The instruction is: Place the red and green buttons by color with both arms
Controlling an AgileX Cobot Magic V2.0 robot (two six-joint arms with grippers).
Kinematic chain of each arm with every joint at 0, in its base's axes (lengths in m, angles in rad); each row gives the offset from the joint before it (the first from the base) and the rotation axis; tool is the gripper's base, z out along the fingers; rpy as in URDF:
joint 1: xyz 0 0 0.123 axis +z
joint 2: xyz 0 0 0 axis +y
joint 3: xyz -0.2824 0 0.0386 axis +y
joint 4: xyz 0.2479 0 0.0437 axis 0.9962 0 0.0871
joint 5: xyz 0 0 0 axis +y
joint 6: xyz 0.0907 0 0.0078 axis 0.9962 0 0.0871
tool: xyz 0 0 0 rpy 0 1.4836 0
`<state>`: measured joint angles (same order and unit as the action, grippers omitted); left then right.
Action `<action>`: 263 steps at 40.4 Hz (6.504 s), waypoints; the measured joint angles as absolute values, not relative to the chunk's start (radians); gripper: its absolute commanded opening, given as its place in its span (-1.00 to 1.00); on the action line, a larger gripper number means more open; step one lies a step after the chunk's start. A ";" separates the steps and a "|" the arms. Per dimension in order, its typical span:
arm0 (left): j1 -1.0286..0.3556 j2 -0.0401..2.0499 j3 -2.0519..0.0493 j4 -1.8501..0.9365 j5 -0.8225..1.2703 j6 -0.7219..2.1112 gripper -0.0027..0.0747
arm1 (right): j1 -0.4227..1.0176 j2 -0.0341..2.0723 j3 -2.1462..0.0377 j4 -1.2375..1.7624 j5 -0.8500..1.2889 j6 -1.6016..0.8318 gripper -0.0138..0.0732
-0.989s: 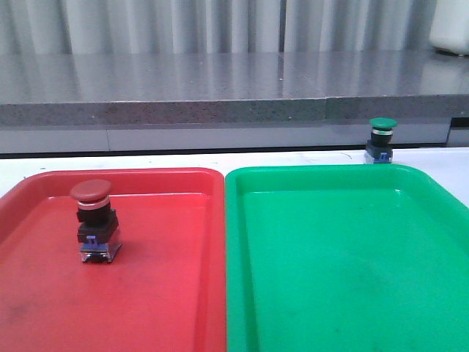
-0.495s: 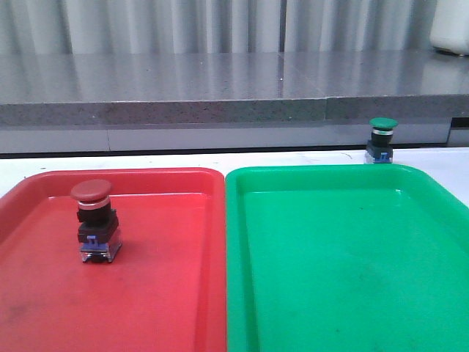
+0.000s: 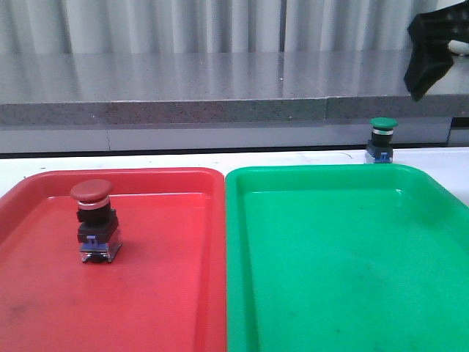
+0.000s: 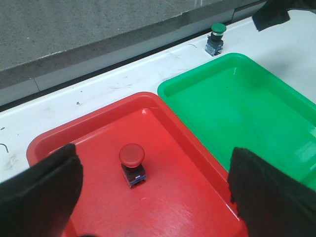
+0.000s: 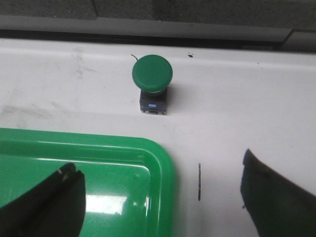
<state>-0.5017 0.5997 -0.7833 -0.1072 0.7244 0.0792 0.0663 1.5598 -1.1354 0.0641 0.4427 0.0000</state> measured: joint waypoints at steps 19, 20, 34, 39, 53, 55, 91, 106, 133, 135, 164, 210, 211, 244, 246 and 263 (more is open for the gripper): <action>-0.502 0.600 -0.783 -0.107 0.724 0.079 0.22 | 0.066 1.973 -1.540 0.082 0.575 0.000 0.82; -0.502 0.600 -0.783 -0.107 0.724 0.079 0.20 | 0.066 1.988 -1.553 0.084 0.575 0.000 0.82; -0.502 0.600 -0.783 -0.107 0.724 0.079 -0.01 | 0.066 2.162 -1.709 0.113 0.591 0.000 0.19; -0.502 0.600 -0.783 -0.107 0.724 0.079 -0.09 | 0.066 2.165 -1.717 0.113 0.615 0.000 -0.06; -0.502 0.600 -0.783 -0.107 0.724 0.079 -0.34 | 0.066 2.116 -1.719 0.115 0.640 0.000 -0.05; -0.502 0.600 -0.783 -0.107 0.724 0.079 -0.37 | 0.066 2.090 -1.719 0.115 0.645 0.000 -0.05; -0.502 0.600 -0.783 -0.107 0.724 0.079 -0.96 | 0.273 1.508 -1.178 0.114 0.573 -0.068 -0.05; -0.502 0.600 -0.783 -0.107 0.724 0.079 -0.98 | 0.372 1.438 -0.868 0.114 0.372 -0.077 -0.05; -0.502 0.598 -0.783 -0.107 0.724 0.079 -0.98 | 0.379 1.612 -0.842 0.086 0.267 -0.079 0.36; -0.485 0.598 -0.783 -0.107 0.724 0.079 -0.98 | 0.379 1.612 -0.842 0.086 0.263 -0.079 0.48; -0.501 0.598 -0.783 -0.109 0.725 0.079 -0.98 | 0.379 1.305 -0.845 0.086 0.411 -0.079 0.65; -0.501 0.598 -0.783 -0.109 0.725 0.079 -0.98 | 0.379 0.536 -0.742 0.082 0.821 -0.080 0.65; -0.501 0.598 -0.783 -0.109 0.725 0.079 -0.98 | 0.379 0.536 -0.742 0.082 0.821 -0.080 0.65; -0.501 0.598 -0.783 -0.109 0.725 0.079 -0.98 | 0.379 0.536 -0.742 0.082 0.825 -0.080 0.34; -0.501 0.598 -0.783 -0.109 0.725 0.079 -0.98 | 0.379 0.536 -0.742 0.082 0.825 -0.080 0.15; -0.501 0.598 -0.783 -0.109 0.725 0.079 -0.98 | 0.379 0.536 -0.742 0.082 0.825 -0.081 -0.84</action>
